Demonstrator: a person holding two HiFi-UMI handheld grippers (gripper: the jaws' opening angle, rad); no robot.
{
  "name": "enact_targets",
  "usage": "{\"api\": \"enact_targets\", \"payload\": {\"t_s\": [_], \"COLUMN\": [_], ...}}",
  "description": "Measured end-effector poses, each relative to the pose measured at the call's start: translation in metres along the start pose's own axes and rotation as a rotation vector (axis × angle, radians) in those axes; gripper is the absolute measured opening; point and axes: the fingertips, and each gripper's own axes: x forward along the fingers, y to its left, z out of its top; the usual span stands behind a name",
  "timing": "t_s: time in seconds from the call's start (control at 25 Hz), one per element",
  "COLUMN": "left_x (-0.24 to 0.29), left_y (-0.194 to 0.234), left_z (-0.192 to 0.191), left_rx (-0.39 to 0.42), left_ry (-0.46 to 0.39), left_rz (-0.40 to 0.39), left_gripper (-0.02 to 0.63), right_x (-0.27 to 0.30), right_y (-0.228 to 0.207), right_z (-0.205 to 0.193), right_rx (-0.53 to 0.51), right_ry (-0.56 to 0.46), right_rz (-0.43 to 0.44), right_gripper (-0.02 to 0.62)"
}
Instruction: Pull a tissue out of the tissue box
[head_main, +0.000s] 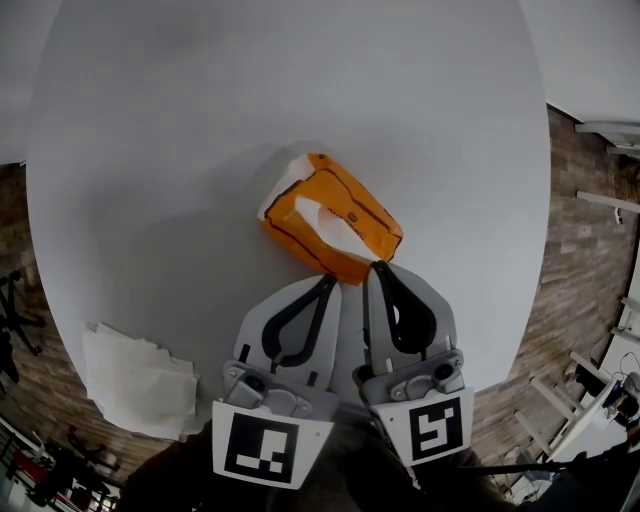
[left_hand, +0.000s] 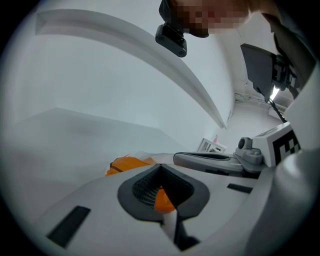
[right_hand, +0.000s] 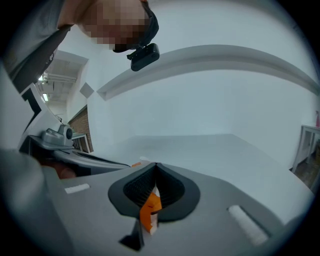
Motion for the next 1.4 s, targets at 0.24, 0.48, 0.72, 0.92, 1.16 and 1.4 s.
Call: {"api": "enact_targets", "payload": {"t_s": [0.24, 0.48, 0.72, 0.92, 1.16, 1.4], "left_x": [0.004, 0.01, 0.012, 0.011, 0.013, 0.014], "left_y": [-0.005, -0.005, -0.008, -0.006, -0.003, -0.006], "left_z": [0.001, 0.0, 0.001, 0.003, 0.004, 0.006], "left_rx": [0.018, 0.017, 0.015, 0.015, 0.027, 0.024], "left_ry": [-0.006, -0.006, -0.005, -0.008, -0.007, -0.014], "left_rz": [-0.018, -0.024, -0.033, -0.034, -0.032, -0.033], "left_gripper": [0.0, 0.0, 0.0, 0.0, 0.0, 0.0], "right_x": [-0.006, -0.011, -0.013, -0.017, -0.02, -0.027], "right_y": [0.002, 0.003, 0.008, 0.014, 0.021, 0.025], "right_z": [0.01, 0.014, 0.021, 0.033, 0.046, 0.058], "right_rx": [0.001, 0.005, 0.016, 0.013, 0.012, 0.009], "right_ry": [-0.036, -0.046, -0.061, -0.084, -0.114, -0.143], "right_rz": [0.017, 0.028, 0.032, 0.047, 0.07, 0.088], "right_gripper": [0.002, 0.002, 0.002, 0.002, 0.002, 0.002]}}
